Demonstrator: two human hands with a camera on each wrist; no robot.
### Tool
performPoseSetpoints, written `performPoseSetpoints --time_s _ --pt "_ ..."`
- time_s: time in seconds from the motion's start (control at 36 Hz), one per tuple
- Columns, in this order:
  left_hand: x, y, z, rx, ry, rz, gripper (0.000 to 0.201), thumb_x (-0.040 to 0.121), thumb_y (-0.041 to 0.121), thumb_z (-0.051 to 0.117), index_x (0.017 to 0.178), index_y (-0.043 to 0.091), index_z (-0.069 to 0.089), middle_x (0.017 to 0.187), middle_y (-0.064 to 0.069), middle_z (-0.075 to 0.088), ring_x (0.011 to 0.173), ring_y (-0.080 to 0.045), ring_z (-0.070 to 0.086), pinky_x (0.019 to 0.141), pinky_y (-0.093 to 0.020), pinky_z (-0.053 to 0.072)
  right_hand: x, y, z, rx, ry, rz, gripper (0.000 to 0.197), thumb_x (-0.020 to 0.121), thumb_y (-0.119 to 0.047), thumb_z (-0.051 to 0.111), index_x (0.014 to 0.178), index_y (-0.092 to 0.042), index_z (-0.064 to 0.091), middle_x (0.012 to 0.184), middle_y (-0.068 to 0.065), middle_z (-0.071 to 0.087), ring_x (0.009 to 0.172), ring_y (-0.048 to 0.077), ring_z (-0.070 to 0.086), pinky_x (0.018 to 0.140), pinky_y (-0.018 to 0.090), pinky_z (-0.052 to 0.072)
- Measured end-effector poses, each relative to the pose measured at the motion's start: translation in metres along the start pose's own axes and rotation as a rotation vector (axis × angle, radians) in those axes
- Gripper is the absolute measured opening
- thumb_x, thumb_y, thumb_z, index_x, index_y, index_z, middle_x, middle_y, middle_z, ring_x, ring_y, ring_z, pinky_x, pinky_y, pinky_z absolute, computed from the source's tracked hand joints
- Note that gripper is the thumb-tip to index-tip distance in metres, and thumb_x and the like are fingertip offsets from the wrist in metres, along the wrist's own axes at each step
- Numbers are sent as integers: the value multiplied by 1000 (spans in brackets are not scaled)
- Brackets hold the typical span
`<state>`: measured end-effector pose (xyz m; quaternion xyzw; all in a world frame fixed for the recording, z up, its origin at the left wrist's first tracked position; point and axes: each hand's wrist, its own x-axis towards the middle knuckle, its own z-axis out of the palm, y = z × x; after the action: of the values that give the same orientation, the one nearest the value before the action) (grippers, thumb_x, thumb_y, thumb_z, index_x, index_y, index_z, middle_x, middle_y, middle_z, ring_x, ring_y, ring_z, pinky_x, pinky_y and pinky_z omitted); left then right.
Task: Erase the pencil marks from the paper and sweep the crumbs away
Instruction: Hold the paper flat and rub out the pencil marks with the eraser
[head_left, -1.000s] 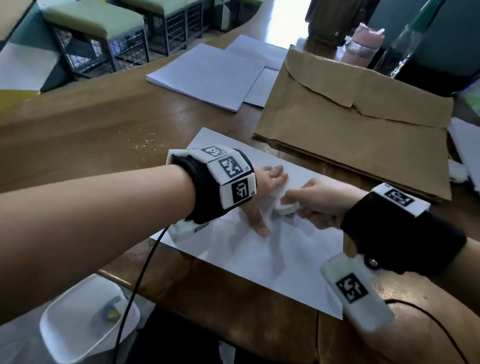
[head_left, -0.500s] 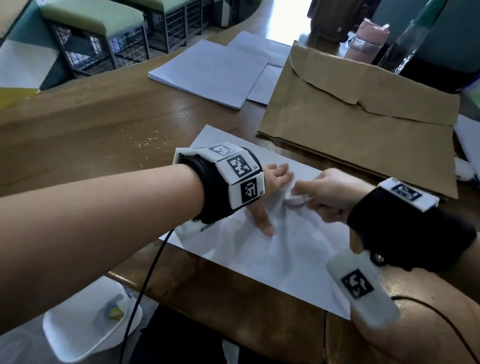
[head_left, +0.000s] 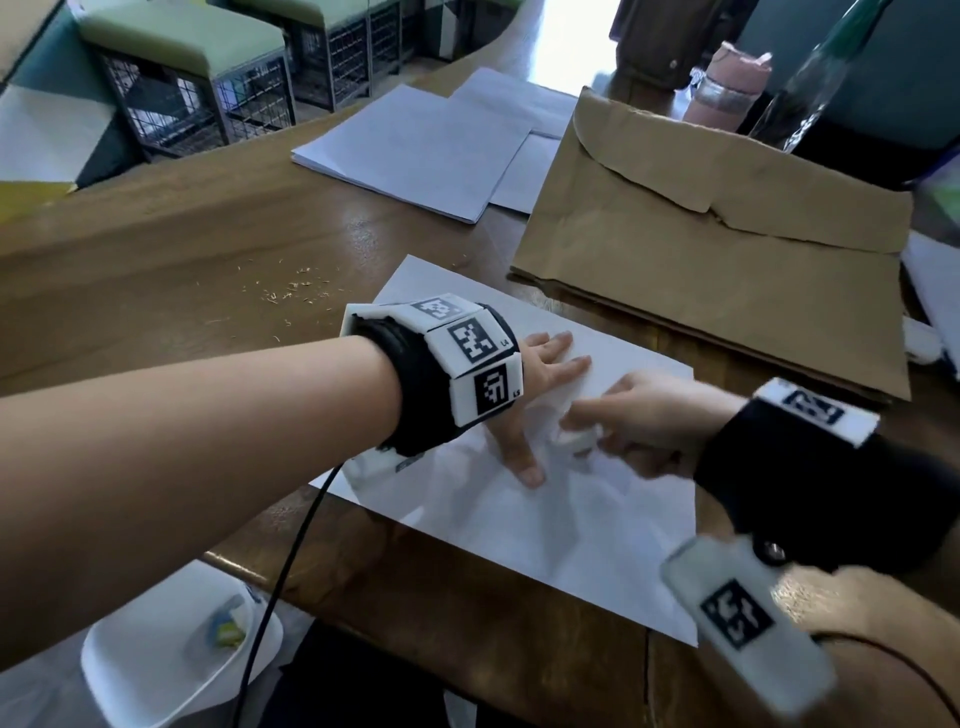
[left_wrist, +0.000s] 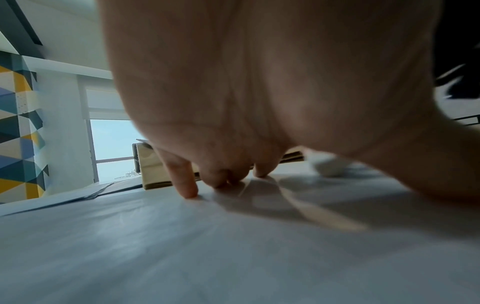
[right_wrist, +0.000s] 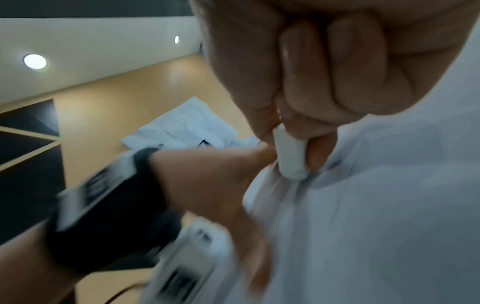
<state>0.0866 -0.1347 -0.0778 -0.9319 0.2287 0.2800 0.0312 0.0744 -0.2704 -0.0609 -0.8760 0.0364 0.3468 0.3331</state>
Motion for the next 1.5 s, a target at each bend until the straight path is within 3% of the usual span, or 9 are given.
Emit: performPoseSetpoints --time_s 0.11,0.28,0.47,0.64,0.83,0.89,0.97,1.39,1.5 --pt "-1 0 0 -14 -9 -3 129 66 57 73 147 24 -21 156 -2 -25 146 -21 -17 118 -46 0 13 -4 -20 105 174 -79 28 82 -17 61 58 -7 52 38 -2 38 29 8 19 35 11 15" --pt "1 -3 3 -18 6 -3 134 61 62 74 147 23 -22 155 -2 -27 145 -20 -18 117 -45 -2 -9 5 7 -555 142 -336 41 81 -29 62 49 -12 43 48 -1 38 35 10 33 36 16 25" --pt "-2 0 3 -35 38 -16 131 66 58 73 148 16 -20 157 -1 -22 146 -16 -15 117 -35 -6 9 -13 -13 -558 299 -466 44 79 -25 64 40 -23 43 47 -4 38 42 10 42 39 10 34" --pt "-3 1 4 -33 55 -4 129 70 58 70 148 10 -20 156 -4 -24 145 -16 -17 115 -29 -7 -13 -2 4 -750 94 -624 43 77 -25 64 44 -18 37 40 -1 33 46 6 43 45 17 34" --pt "-3 -2 3 -56 25 9 131 65 58 73 147 20 -21 157 -1 -22 146 -18 -16 117 -36 -5 13 -9 -17 -661 244 -662 16 78 -29 63 84 -21 76 43 -3 44 50 -1 47 49 13 35" --pt "-3 -1 4 -51 42 -4 129 67 56 73 148 16 -19 157 -2 -22 146 -18 -15 117 -34 -4 3 -3 -8 -683 182 -724 24 78 -26 62 55 -24 59 42 -7 48 51 -4 48 48 14 33" --pt "-1 0 5 -21 59 -14 131 68 58 72 148 10 -20 157 -4 -23 146 -17 -16 114 -27 -6 -10 6 3 -747 76 -719 45 78 -25 63 44 -19 35 40 -8 45 50 2 46 47 15 34" --pt "0 2 2 4 -4 -24 132 64 58 74 147 23 -23 155 -2 -28 146 -19 -17 118 -41 -1 -9 6 2 -707 191 -544 42 77 -27 63 44 -18 39 40 1 40 44 15 37 46 21 30" --pt "0 1 1 -20 -12 -17 131 64 57 74 147 25 -22 155 0 -27 146 -19 -17 117 -43 -2 7 3 -19 -671 340 -459 32 77 -34 62 59 -7 59 56 4 52 58 20 49 58 29 45"
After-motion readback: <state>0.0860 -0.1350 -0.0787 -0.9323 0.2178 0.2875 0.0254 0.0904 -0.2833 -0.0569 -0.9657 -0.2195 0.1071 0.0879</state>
